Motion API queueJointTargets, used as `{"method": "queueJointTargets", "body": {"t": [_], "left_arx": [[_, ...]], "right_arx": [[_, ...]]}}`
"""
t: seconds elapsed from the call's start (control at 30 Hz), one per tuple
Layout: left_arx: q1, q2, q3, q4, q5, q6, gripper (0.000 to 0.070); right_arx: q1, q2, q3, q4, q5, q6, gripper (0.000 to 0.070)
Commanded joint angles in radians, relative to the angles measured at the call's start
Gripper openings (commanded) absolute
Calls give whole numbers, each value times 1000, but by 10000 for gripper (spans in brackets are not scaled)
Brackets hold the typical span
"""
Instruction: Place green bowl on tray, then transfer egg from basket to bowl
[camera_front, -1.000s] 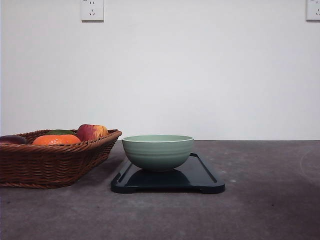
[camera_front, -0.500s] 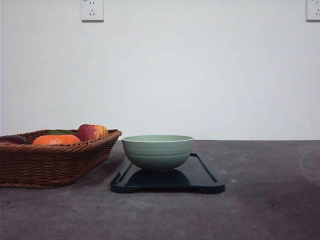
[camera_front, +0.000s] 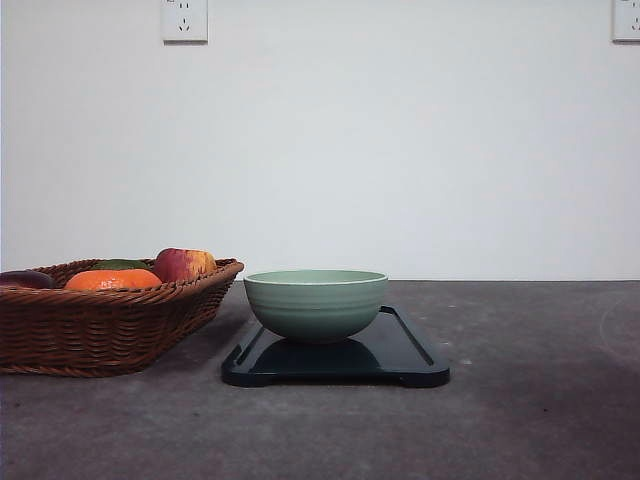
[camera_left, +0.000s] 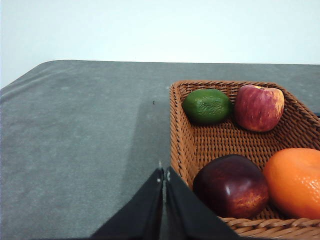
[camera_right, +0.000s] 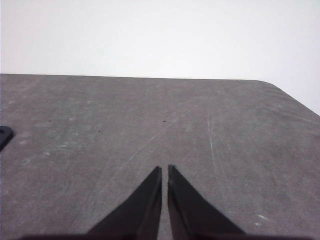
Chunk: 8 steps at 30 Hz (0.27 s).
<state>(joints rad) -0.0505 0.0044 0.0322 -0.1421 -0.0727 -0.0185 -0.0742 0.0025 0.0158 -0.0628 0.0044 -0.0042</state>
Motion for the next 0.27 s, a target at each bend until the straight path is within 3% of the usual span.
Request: {"method": "queueJointTargets", "body": {"t": [0.0, 0.23], "left_arx": [[0, -1, -19, 8, 1, 6, 0], [0, -1, -19, 8, 1, 6, 0]], "right_arx": [[-2, 1, -4, 14, 3, -9, 13], [-2, 1, -4, 14, 3, -9, 13]]}}
